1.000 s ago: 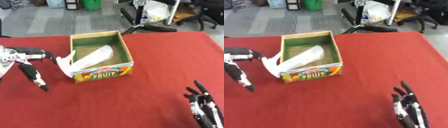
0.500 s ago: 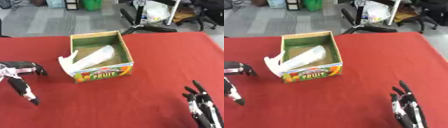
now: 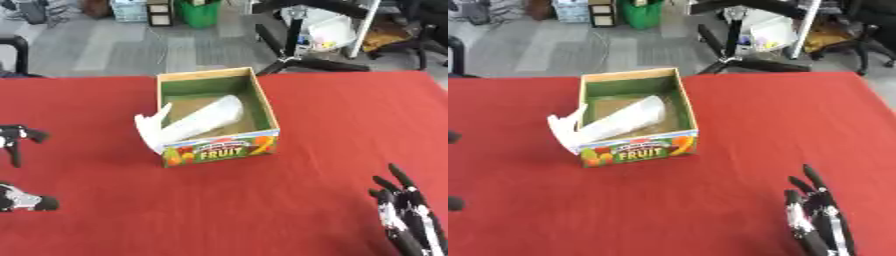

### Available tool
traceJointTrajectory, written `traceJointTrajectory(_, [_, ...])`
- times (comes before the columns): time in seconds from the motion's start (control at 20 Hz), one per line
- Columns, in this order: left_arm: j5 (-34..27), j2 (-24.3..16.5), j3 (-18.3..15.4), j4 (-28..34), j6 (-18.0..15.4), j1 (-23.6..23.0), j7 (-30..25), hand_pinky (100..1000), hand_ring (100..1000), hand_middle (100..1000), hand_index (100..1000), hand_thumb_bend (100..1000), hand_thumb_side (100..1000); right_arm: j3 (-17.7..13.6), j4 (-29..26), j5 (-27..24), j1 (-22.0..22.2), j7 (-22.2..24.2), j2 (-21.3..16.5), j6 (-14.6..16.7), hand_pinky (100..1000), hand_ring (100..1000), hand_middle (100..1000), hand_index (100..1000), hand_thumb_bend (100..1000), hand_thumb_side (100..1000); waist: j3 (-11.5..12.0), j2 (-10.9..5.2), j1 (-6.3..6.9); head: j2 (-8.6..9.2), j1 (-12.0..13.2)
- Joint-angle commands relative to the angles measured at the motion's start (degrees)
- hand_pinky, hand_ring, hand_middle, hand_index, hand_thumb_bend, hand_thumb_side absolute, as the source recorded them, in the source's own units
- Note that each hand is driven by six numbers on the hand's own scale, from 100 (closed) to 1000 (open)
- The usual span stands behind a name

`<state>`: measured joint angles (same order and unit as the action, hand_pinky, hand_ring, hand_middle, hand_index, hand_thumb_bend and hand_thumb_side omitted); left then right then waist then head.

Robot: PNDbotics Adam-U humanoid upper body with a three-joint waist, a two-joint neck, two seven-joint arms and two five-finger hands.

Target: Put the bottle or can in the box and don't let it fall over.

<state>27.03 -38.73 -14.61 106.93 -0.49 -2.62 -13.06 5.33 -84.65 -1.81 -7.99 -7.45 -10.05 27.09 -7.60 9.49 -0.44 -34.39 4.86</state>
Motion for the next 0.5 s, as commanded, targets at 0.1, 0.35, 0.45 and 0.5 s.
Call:
traceJointTrajectory(0.1, [-2.48,9.28,-4.56,6.31,2.26,-4.17,12.37,828,432,696,853,843,686,-0.61,-0.49,0.50,0.29,-0.67,-1.39,0.08,800,893,1000,950,100,470,0.83,-1.40,0.37,-0.77,-0.69])
traceJointTrajectory(0.35, [-7.55,18.80,-4.54,7.17,2.13,-6.24,25.24,818,416,661,848,738,647,-1.08,-0.28,0.81,1.19,-1.19,-1.68,0.06,800,894,1000,950,100,470,2.20,-2.32,0.40,-1.97,-1.26])
traceJointTrajectory(0.45, [-9.69,21.08,-3.84,6.01,1.50,-5.53,29.26,816,414,654,847,722,636,-1.08,-0.27,0.86,1.33,-1.26,-1.64,0.07,800,894,1000,950,100,470,2.40,-2.54,0.25,-2.15,-1.06])
traceJointTrajectory(0.5, [-10.66,21.97,-3.43,5.33,1.05,-4.89,30.72,815,416,650,842,707,626,-1.09,-0.26,0.87,1.39,-1.30,-1.61,0.05,800,894,1000,950,100,470,2.47,-2.58,0.15,-2.24,-1.01])
